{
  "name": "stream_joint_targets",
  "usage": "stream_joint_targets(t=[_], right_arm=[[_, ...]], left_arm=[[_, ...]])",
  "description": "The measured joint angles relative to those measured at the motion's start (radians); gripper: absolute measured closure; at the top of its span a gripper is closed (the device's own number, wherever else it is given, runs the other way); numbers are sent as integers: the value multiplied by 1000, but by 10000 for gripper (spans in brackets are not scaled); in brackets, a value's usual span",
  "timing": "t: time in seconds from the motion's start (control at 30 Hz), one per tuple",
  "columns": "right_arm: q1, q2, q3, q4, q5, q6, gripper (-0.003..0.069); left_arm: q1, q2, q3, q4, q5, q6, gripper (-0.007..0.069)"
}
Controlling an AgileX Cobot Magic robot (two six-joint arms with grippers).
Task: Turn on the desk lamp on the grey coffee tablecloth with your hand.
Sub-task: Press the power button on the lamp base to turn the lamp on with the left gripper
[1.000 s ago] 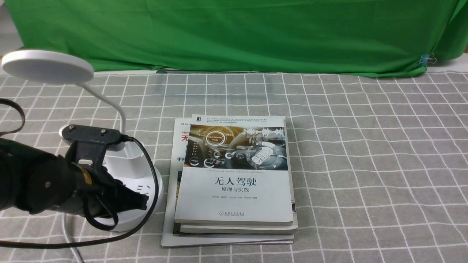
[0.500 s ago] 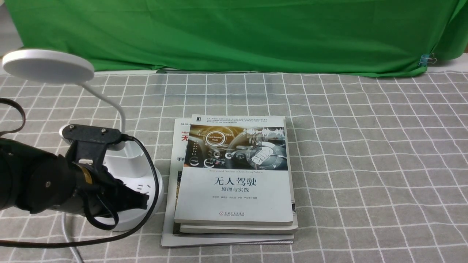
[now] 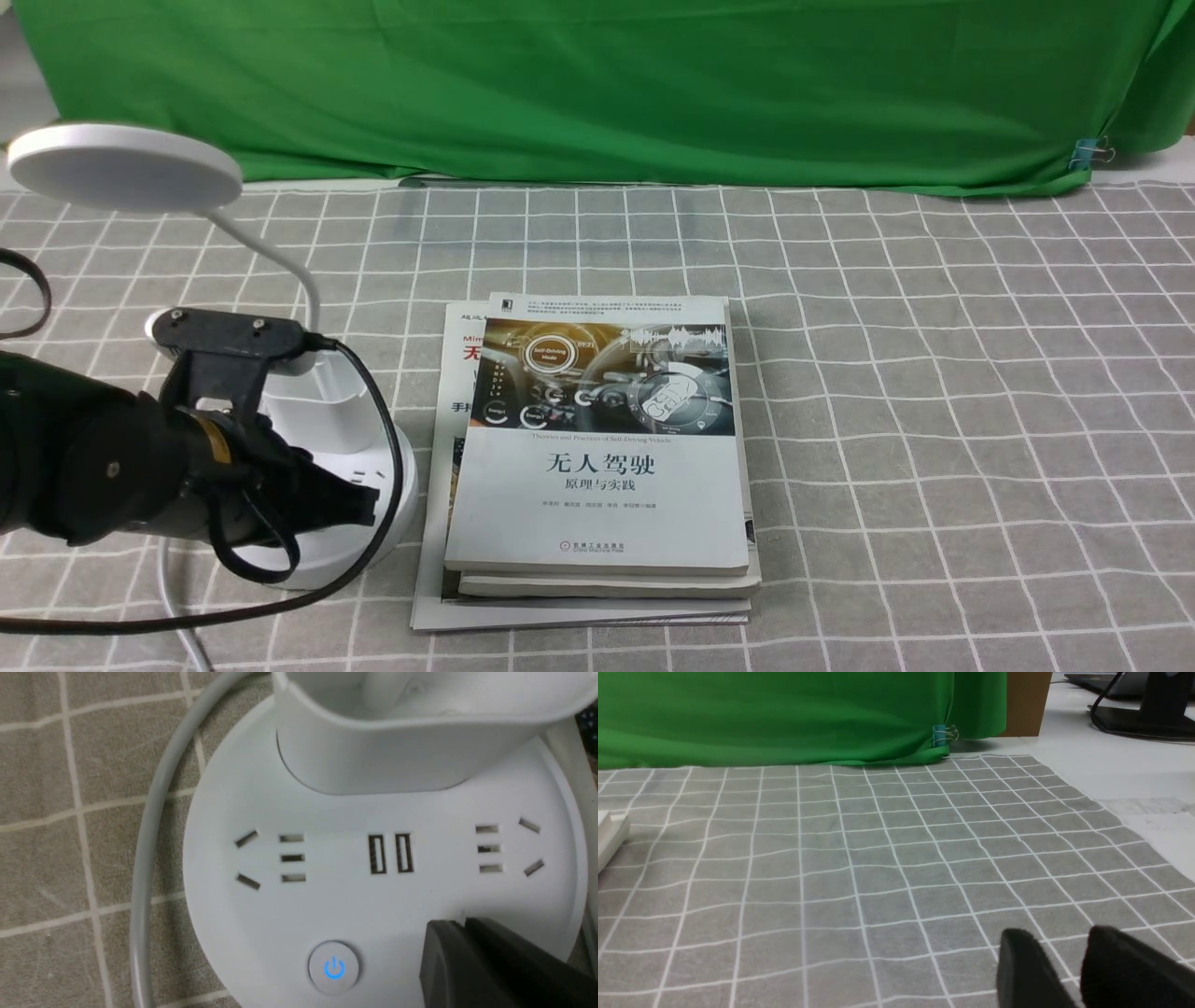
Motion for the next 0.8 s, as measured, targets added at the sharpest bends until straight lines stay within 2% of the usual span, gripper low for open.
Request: stream_joint_targets(t=[0.8], right_arm=[[0,0,0,0,0,0,414]], left_arm=[[0,40,-5,-12,-30,11,613]])
